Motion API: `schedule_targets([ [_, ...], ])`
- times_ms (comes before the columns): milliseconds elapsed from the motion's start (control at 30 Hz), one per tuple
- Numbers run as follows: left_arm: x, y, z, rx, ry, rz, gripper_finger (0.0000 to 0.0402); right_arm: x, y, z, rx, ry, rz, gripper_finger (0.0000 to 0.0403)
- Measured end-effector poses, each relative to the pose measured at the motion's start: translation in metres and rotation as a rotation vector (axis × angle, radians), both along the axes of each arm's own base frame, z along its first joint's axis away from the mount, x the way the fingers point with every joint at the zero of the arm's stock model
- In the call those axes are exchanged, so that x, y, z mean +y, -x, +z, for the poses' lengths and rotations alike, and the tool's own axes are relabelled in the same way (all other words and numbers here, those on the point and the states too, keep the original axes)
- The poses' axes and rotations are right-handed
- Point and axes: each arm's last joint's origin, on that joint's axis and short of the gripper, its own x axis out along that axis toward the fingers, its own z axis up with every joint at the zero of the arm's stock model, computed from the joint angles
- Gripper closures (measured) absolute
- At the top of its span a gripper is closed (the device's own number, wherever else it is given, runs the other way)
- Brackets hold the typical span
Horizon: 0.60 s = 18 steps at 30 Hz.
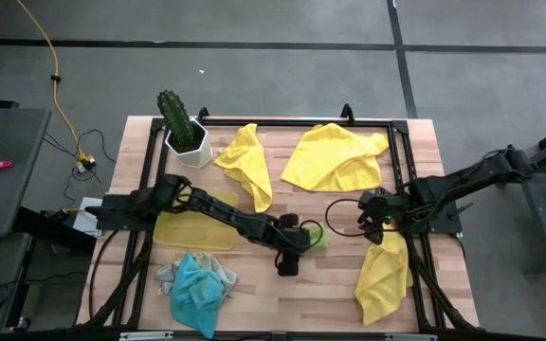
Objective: Fold microfiber towels
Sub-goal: Put the green microfiber towel into the yellow bin
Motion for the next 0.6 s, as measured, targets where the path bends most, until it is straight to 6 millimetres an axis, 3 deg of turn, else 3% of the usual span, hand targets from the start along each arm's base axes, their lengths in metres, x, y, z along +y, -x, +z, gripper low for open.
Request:
schedule_targets([
  [233,0.003,0.006,-0.006,0.083,-0.110,0.037,0.0224,-0.001,0.000,0.000,-0.003,0.016,-0.008,0.0192],
  [333,0.004,0.009,-0.007,0.115,-0.159,0.019,0.0277,-0.001,0.000,0.000,-0.007,0.029,-0.016,0.0192],
  [467,0.008,0.016,-0.009,0.190,-0.198,0.015,0.0380,-0.001,0.000,0.000,-0.007,0.028,-0.019,0.0192],
  [600,0.009,0.020,-0.003,0.220,-0.198,0.021,0.0386,-0.002,0.000,0.000,-0.012,0.037,-0.047,0.0192],
])
